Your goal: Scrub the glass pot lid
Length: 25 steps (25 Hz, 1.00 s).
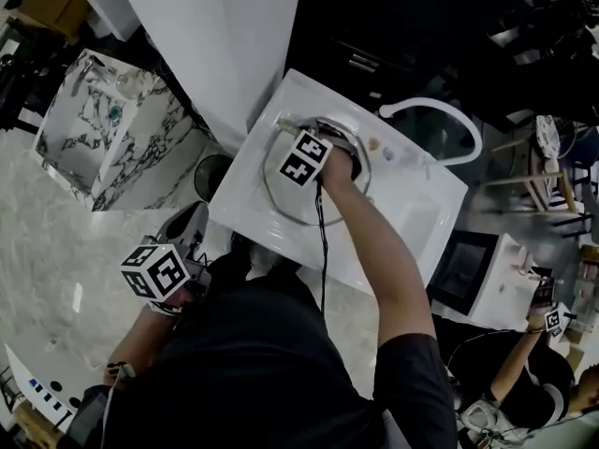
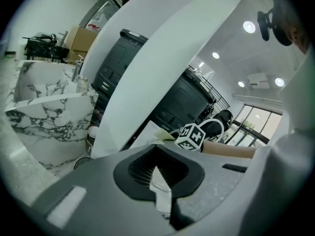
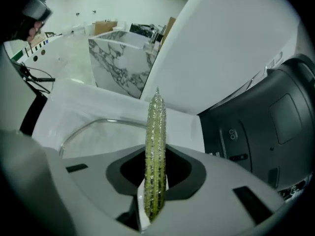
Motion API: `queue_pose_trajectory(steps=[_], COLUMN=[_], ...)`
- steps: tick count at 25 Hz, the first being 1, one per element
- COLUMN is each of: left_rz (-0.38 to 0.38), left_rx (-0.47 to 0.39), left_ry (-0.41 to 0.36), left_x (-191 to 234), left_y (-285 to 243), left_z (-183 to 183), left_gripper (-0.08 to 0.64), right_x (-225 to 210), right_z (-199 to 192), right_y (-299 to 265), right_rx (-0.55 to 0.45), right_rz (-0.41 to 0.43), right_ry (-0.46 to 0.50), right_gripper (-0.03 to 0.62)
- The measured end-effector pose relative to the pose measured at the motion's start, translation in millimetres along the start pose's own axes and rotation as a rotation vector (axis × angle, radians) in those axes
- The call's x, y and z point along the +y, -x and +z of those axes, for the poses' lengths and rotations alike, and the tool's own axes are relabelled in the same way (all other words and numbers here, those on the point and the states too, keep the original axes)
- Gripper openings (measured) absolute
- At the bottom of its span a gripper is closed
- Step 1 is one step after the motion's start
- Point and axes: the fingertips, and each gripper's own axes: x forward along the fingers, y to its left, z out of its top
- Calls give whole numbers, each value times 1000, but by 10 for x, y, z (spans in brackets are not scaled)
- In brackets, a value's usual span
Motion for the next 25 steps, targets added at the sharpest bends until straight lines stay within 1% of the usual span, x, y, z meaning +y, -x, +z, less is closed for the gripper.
queue_pose_trajectory(steps=[2,5,6,9,14,16,20,25], left_rz=[16,27,28,17,-18,-29,-49,-72], left_rx=[-5,1,5,22,47,51,60,77], left_ry=[14,24,25,21,-8,-17,-26,-36], left_x=[84,149,159,135,-19,-77,-147,-241], left_y=[59,89,84,32,-105,-149,-236,-339], left_z=[-10,-31,-34,-46,-25,-8,7,-4], left_gripper=[0,0,0,0,0,0,0,0], right_x=[-18,35,68,219,617,774,1034,1360], right_z=[-90,-145,-136,-48,136,182,208,160], right_y=[-170,-256,-259,-225,-105,-62,9,136], right_rx=[48,65,64,51,29,28,32,16], right_rz=[4,14,12,14,81,96,98,109], right_ry=[2,-13,3,90,194,220,225,186], right_gripper=[66,66,66,66,66,66,66,66])
